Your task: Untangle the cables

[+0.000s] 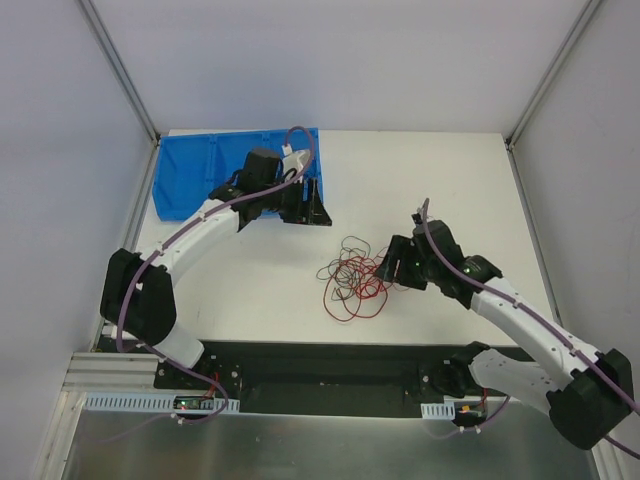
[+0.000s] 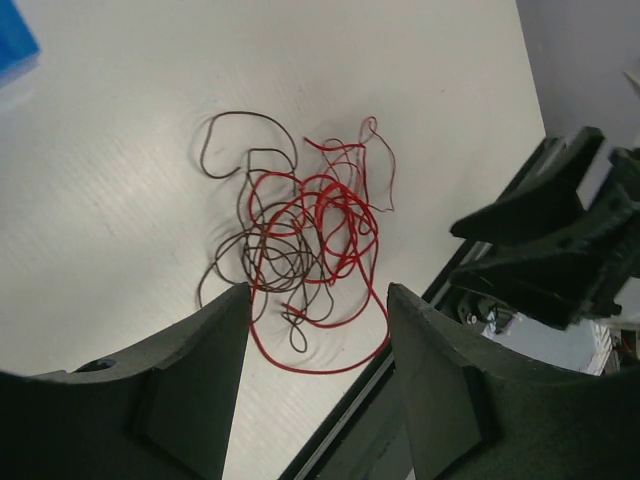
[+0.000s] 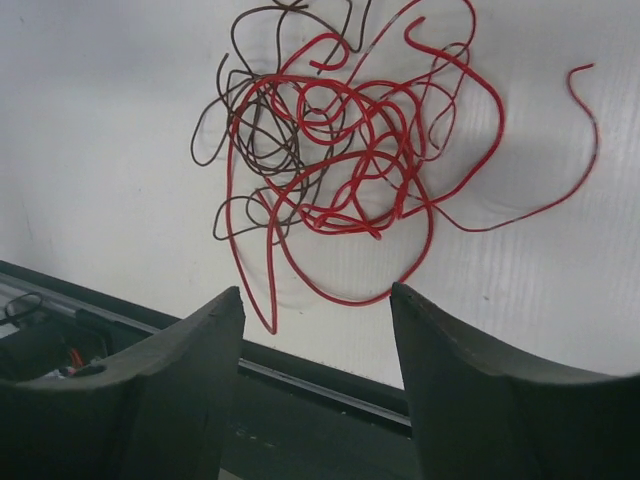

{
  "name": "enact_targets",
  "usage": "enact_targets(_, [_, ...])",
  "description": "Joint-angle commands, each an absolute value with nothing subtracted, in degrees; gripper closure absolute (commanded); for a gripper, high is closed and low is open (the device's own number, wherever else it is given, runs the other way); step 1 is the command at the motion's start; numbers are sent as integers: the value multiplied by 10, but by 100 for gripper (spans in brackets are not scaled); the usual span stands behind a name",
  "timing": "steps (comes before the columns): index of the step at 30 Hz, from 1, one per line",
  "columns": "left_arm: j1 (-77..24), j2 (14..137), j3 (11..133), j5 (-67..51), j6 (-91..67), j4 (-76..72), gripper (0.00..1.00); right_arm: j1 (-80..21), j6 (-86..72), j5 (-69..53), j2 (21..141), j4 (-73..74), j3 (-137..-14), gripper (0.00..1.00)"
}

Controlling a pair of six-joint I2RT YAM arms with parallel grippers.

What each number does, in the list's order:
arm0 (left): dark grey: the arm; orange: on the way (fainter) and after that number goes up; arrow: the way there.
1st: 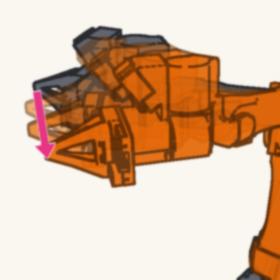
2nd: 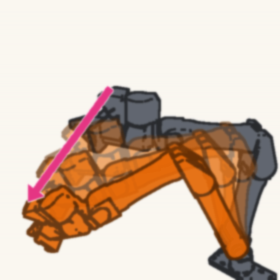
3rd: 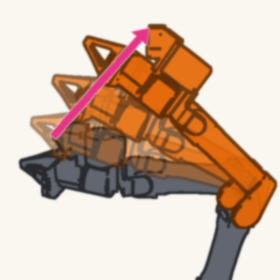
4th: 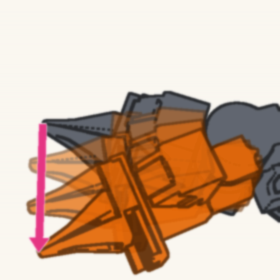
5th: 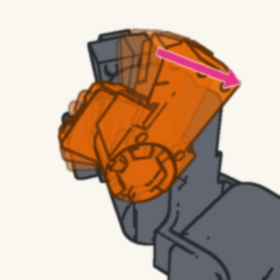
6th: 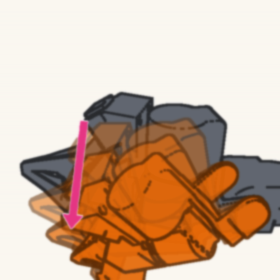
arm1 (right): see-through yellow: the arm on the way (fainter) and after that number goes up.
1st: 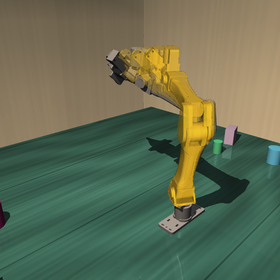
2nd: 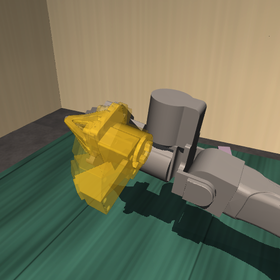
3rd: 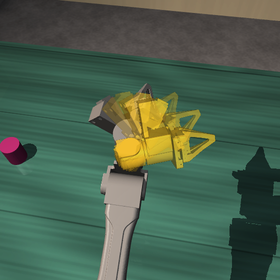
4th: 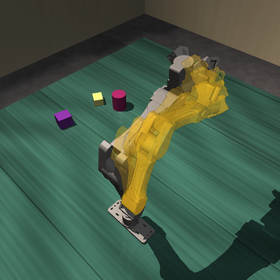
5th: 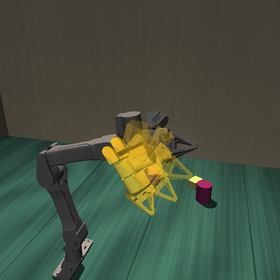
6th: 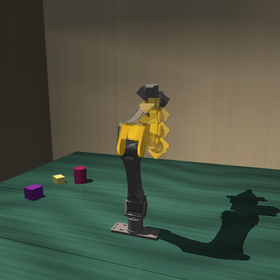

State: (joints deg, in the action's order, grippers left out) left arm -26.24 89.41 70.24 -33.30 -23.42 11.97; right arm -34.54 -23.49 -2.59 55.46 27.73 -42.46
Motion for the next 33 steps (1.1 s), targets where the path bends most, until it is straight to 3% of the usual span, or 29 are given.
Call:
enact_targets(1, [-280, 856, 704, -385, -248, 98, 44, -345, -308, -102, 602, 180, -407, 41])
enact_targets(3, [-280, 846, 703, -381, -246, 98, 44, -359, -332, -154, 636, 104, -382, 42])
enact_targets(9, [-280, 823, 700, -378, -246, 95, 44, -426, -348, -107, 724, 84, -387, 42])
enact_targets(11, [-280, 816, 698, -373, -240, 94, 44, -426, -351, -102, 741, 77, -387, 64])
enact_targets(13, [-281, 807, 693, -360, -229, 90, 44, -426, -348, -100, 741, 79, -394, 93])
enact_targets(14, [-282, 803, 689, -358, -222, 85, 46, -426, -348, -98, 730, 86, -397, 100])
enact_targets(21, [-295, 819, 668, -456, -228, 11, 47, -425, -278, -84, 561, 162, -454, 100])
enact_targets(24, [-321, 817, 662, -456, -213, 2, 39, -424, -251, -90, 505, 186, -486, 100])
enact_targets(27, [-361, 800, 643, -428, -171, -30, 25, -422, -234, -122, 493, 197, -519, 100])
enact_targets(33, [-423, 770, 575, -416, -124, -132, 23, -423, -242, -187, 493, 153, -538, 99])
